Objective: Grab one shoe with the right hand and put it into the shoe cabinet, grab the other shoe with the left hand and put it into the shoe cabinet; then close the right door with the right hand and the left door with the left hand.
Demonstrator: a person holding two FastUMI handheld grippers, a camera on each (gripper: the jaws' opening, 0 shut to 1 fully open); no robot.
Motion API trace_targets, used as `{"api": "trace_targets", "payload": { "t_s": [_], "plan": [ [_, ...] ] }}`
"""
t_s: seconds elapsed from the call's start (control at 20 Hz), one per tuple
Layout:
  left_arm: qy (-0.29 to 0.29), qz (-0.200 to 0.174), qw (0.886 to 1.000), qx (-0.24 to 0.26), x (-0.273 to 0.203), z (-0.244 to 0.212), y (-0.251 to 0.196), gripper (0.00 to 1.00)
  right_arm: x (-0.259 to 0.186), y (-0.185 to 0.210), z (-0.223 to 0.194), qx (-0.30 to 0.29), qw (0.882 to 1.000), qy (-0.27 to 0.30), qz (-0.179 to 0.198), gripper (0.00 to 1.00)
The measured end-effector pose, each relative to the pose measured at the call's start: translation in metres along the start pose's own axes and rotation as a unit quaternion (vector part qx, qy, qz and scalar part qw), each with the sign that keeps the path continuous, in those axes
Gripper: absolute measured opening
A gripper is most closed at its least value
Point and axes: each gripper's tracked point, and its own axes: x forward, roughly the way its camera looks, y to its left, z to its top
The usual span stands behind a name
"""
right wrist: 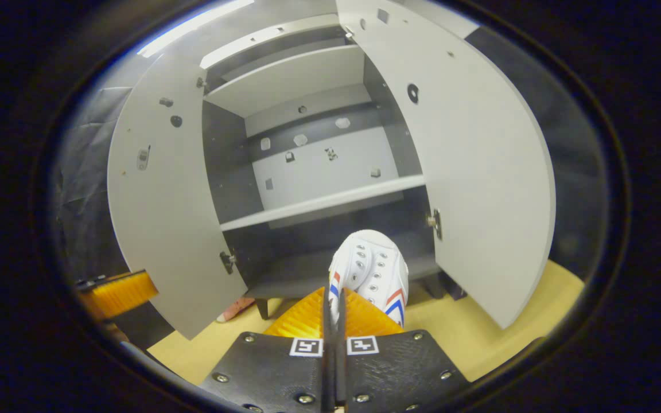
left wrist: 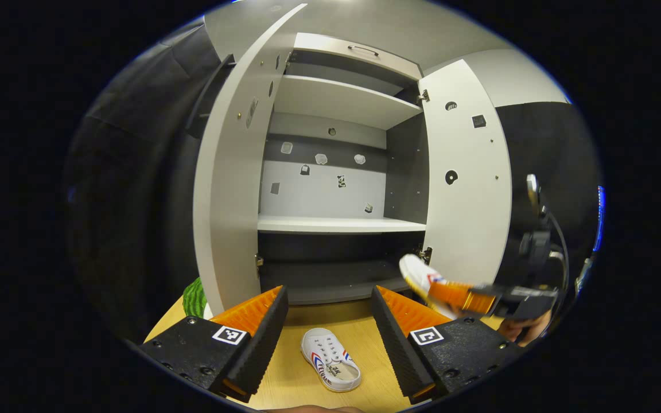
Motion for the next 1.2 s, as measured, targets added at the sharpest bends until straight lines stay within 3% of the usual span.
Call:
{"api": "trace_targets", "payload": {
  "t_s": [0.25, 0.45, 0.75, 1.0, 1.2],
  "plan": [
    [-0.002, -0.004, 1.000, -0.012, 0.018, -0.007, 0.000, 0.88, 0.045, 0.012, 0.119, -0.069, 0.997, -0.031, -0.010, 0.01],
    [-0.005, 0.002, 1.000, 0.001, 0.023, -0.014, 0.001, 0.88, 0.119, 0.024, 0.169, -0.111, 0.994, -0.017, -0.003, 0.01],
    [-0.015, 0.011, 1.000, 0.010, 0.025, -0.029, -0.001, 0.88, 0.239, 0.021, 0.155, -0.144, 0.988, 0.051, -0.004, 0.02],
    [-0.016, 0.015, 1.000, 0.021, 0.028, -0.037, -0.001, 0.88, 0.291, 0.017, 0.127, -0.189, 0.979, 0.076, -0.008, 0.02],
    [0.000, 0.020, 1.000, 0.022, 0.031, -0.050, 0.002, 0.88, 0.306, 0.005, 0.116, -0.181, 0.979, 0.087, -0.021, 0.01]
  ]
}}
